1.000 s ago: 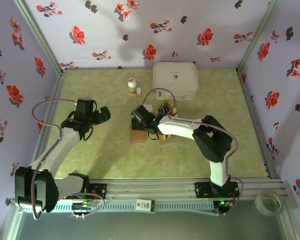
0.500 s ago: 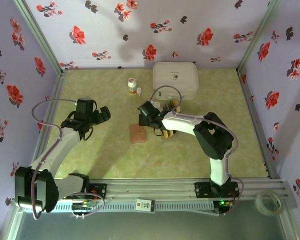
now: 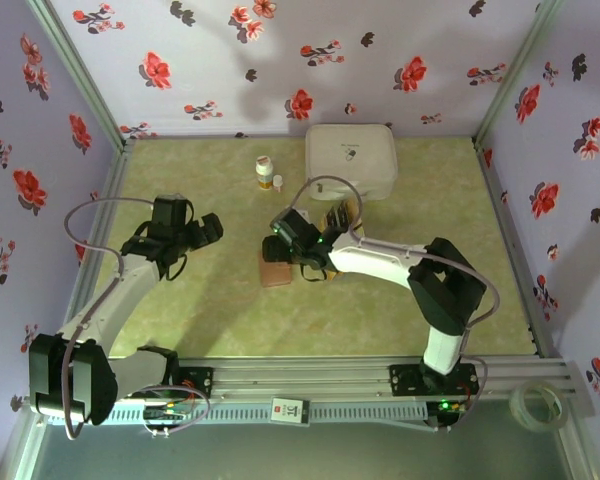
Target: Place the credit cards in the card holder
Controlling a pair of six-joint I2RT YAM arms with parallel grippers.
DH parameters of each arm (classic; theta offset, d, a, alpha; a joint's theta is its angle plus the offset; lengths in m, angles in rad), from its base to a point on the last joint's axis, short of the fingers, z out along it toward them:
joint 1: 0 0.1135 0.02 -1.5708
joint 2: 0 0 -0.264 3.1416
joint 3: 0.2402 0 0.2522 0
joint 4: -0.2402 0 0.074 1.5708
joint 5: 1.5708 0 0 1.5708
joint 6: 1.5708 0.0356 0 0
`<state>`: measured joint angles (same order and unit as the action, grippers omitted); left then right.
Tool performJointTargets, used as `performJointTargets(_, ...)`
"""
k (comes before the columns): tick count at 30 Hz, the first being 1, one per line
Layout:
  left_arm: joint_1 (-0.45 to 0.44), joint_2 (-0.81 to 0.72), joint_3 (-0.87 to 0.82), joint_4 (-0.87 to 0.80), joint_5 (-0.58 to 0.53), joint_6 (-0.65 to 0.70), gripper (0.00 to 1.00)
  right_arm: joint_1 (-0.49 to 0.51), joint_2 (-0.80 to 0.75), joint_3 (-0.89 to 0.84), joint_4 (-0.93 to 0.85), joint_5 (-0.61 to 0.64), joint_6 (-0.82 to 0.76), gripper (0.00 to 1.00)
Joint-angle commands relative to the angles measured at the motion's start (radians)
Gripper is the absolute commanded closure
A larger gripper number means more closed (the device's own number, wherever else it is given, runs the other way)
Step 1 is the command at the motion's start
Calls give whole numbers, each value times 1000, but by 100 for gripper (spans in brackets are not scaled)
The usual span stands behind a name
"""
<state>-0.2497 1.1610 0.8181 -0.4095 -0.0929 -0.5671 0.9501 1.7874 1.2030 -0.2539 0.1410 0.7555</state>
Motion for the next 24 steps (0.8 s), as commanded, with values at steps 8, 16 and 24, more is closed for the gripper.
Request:
performJointTargets(8,-7,-35,5,-37,46,-7,0,91,-52,-157,120,80,250,30)
performJointTargets(16,-9,-32,-1,-37,52,-9,0,109,-75,-229,176,119,321,32)
performJointTargets(24,-14,-26,-4,-35,53,-10,0,110,-53,-242,213,120,352,35)
